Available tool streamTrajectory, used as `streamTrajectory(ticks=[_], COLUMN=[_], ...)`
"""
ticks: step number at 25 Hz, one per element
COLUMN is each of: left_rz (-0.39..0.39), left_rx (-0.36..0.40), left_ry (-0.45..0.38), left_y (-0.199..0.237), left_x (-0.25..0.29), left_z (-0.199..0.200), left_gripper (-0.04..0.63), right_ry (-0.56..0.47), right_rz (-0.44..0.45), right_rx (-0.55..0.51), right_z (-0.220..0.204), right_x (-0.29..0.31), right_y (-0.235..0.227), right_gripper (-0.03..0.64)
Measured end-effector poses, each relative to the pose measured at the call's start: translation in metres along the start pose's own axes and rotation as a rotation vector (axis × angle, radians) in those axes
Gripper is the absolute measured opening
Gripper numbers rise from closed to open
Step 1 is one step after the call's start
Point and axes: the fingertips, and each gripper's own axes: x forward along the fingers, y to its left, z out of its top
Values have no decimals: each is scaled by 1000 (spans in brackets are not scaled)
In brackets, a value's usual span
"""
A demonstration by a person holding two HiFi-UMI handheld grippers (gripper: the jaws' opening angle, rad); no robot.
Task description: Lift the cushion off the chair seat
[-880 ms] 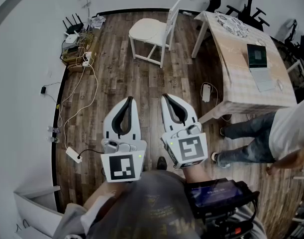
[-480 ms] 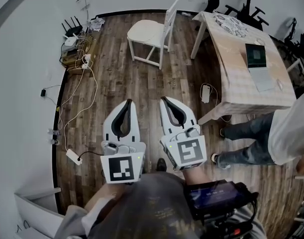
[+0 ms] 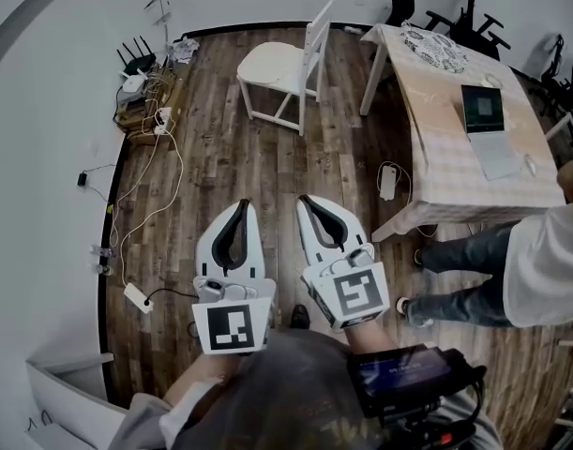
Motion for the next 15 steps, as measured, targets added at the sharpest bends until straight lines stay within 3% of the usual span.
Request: streamTrajectory(ticks=[4,8,15], left_rz=[2,9,6], left_rx=[2,4,-9], left_ry=[31,43,63], left_y=[-3,5,37], left_x=[8,22,73], left_z=[-8,-15,-36], left_gripper=[6,6,6], right_ry=[47,31,57], right_rz=[-25,4,-1], right_rx=[28,34,37], right_z=[-7,-16,-31], right_x=[4,18,76], right_y=[-15,-17,-34], right_gripper=[8,8,8])
